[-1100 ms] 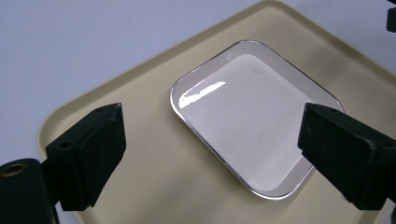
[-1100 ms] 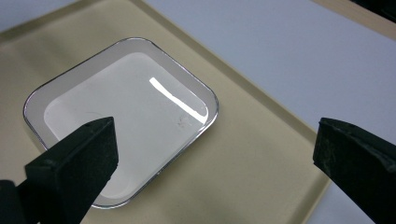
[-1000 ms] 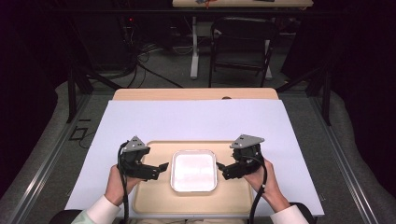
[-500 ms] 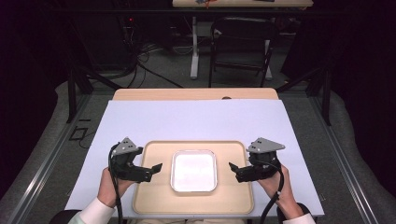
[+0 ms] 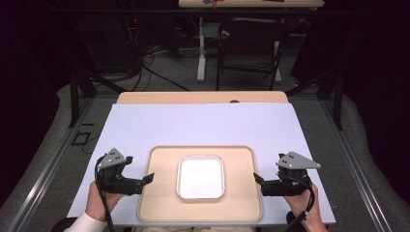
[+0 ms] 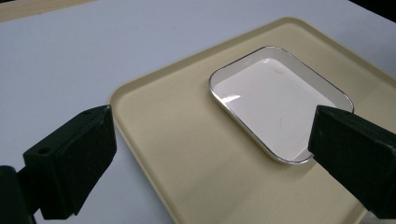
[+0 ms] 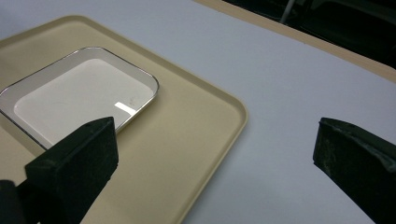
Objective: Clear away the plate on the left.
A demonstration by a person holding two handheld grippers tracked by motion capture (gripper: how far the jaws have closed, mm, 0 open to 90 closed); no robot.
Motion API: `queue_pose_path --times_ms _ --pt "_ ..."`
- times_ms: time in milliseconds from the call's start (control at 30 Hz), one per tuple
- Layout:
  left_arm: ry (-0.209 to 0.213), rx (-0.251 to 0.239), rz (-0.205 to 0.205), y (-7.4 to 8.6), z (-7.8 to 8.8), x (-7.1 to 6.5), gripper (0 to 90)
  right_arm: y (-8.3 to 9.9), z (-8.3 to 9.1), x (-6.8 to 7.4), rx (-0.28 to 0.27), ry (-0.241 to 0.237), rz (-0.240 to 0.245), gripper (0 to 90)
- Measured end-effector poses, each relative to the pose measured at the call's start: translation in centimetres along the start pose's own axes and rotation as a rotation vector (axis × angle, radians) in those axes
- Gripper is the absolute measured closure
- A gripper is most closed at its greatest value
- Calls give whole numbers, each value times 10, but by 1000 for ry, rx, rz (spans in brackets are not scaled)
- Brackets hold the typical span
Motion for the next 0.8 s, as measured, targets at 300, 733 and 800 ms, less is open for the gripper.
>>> queue_pose_path --times_ms 300,733,800 --pt "-51 -22 30 14 20 12 3 18 16 -6 -10 23 -50 0" --pt "-97 -23 83 39 38 32 0 32 23 -3 10 13 -78 0" --pt "-101 -25 96 42 39 34 1 32 23 -2 7 18 -75 0"
Point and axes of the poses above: each handheld gripper's, and its own axes: z roughly backward along the jaws, y roughly out of its underside, x roughly to its left, the point moved 1 cm from there along -z, roughly forward along the jaws, and after that the axes turned 1 degree about z, right-handed, at the moved point
